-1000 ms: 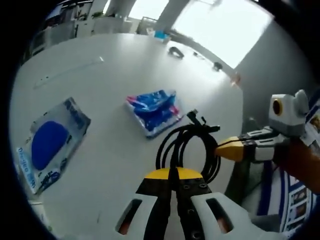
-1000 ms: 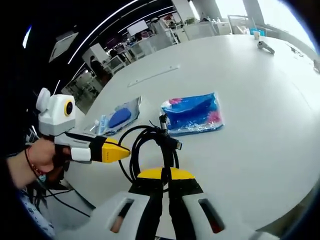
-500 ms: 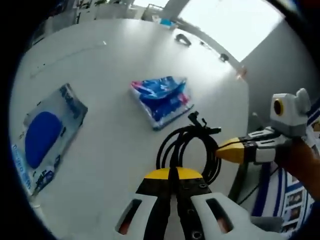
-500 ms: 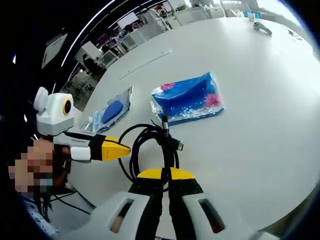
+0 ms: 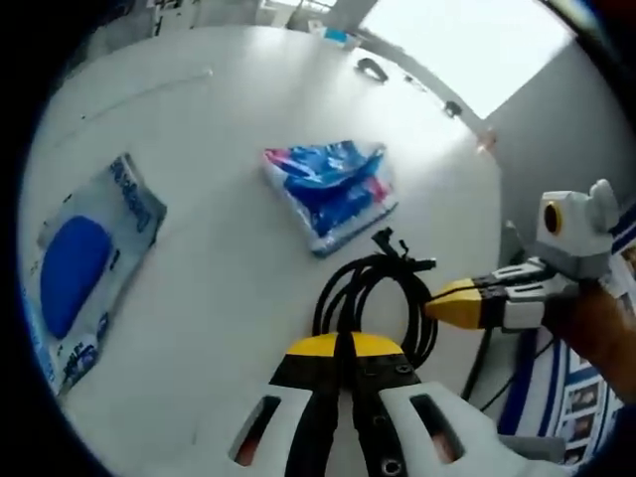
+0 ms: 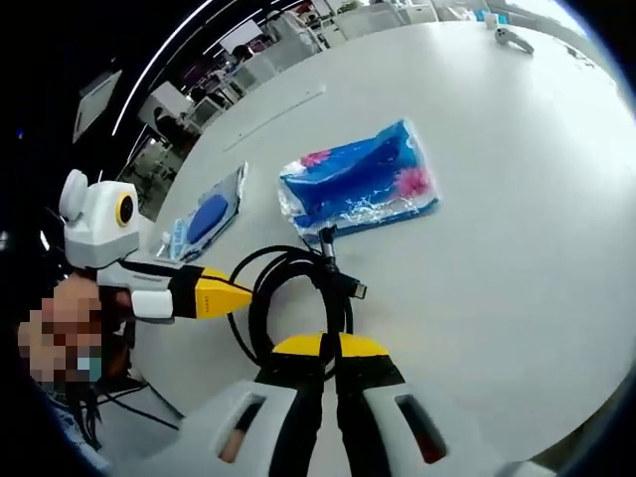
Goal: Arrange the tabletop items into an orderly group along one side of the table until the central work area is clear of visible clutter.
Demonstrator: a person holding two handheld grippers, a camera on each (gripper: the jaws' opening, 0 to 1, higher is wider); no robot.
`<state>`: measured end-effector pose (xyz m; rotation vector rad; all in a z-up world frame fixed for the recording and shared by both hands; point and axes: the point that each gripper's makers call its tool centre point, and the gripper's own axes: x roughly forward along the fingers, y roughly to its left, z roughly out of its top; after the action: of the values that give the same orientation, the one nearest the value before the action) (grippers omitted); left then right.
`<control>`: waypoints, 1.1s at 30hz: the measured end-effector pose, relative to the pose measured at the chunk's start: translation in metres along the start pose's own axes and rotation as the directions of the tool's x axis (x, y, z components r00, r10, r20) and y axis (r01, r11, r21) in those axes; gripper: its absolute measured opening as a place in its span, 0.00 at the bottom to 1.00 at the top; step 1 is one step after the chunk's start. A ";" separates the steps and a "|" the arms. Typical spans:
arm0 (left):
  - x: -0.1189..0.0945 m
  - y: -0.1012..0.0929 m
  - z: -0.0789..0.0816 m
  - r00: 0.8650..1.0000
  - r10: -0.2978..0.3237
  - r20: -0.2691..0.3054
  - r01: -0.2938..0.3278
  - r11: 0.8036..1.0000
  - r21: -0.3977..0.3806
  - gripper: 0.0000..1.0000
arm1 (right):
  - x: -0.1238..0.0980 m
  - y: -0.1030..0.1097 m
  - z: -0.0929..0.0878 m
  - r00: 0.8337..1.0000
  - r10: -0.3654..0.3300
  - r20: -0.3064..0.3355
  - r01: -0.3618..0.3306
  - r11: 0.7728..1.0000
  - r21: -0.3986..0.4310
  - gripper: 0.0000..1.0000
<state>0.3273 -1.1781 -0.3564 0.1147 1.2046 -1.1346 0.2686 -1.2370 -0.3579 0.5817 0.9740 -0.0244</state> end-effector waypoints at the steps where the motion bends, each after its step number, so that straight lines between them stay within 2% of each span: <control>1: 0.000 0.000 0.000 1.000 0.001 0.000 -0.001 1.000 -0.003 0.00 | 0.001 -0.001 -0.001 1.000 -0.001 -0.003 0.001 1.000 0.006 0.00; 13: 0.006 0.005 -0.005 1.000 0.007 0.000 -0.007 1.000 -0.007 0.00 | 0.007 -0.005 -0.002 1.000 -0.015 0.002 0.015 1.000 0.010 0.01; 33: 0.005 0.006 -0.002 0.999 -0.008 0.048 0.009 1.000 -0.007 0.02 | 0.008 -0.008 -0.001 0.999 -0.033 0.025 0.033 0.999 -0.004 0.05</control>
<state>0.3300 -1.1770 -0.3639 0.0761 1.1675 -1.1341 0.2703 -1.2411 -0.3681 0.5596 0.9593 -0.0586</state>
